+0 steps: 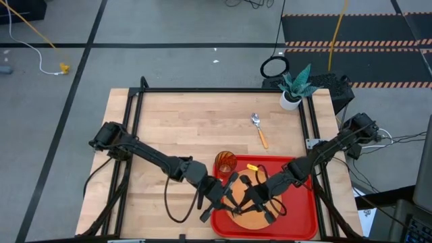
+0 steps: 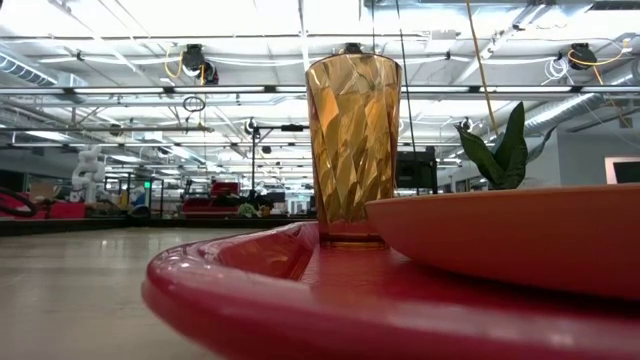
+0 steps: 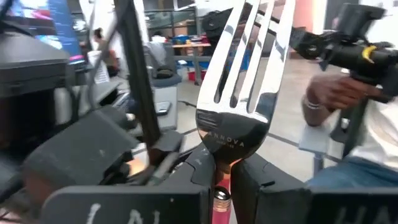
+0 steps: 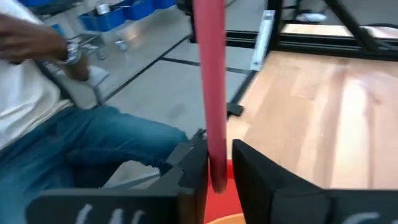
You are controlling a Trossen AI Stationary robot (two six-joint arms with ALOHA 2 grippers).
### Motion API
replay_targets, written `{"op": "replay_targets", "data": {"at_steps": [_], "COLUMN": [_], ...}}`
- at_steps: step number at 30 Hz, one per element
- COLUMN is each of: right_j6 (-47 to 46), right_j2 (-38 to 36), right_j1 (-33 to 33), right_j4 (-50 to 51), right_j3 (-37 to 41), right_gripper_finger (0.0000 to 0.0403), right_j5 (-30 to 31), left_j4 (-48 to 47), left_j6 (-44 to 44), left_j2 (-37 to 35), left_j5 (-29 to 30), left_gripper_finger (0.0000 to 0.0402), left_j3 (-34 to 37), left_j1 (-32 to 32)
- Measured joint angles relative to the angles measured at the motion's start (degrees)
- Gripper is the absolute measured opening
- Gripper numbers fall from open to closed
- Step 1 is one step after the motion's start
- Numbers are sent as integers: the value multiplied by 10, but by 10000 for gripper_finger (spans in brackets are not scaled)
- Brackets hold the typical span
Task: Pick and place plate/cup/fork/spoon on tray
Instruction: Put the pink fork to the right of the orange plate on the red tray
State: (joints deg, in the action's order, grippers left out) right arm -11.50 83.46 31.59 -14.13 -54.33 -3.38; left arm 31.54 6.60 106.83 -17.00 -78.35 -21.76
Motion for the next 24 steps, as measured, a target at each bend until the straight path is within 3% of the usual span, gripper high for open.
{"op": "replay_targets", "data": {"at_steps": [9,16,24], "right_j6": [-61,-38,73], "right_j2": [-45,-74,-71], "right_j1": [30,64,114], "right_j4": [66,84,45], "right_j3": [0,0,0], "right_gripper_finger": [154,206,205], "right_j5": [211,356,652], "left_j4": [-7,-27,5], "left_j6": [-9,-11,-54], "left_j2": [-15,-20,-20], "left_j5": [114,283,466], "left_gripper_finger": [4,5,4], "left_j3": [0,0,0], "left_j1": [3,-1,-6]}}
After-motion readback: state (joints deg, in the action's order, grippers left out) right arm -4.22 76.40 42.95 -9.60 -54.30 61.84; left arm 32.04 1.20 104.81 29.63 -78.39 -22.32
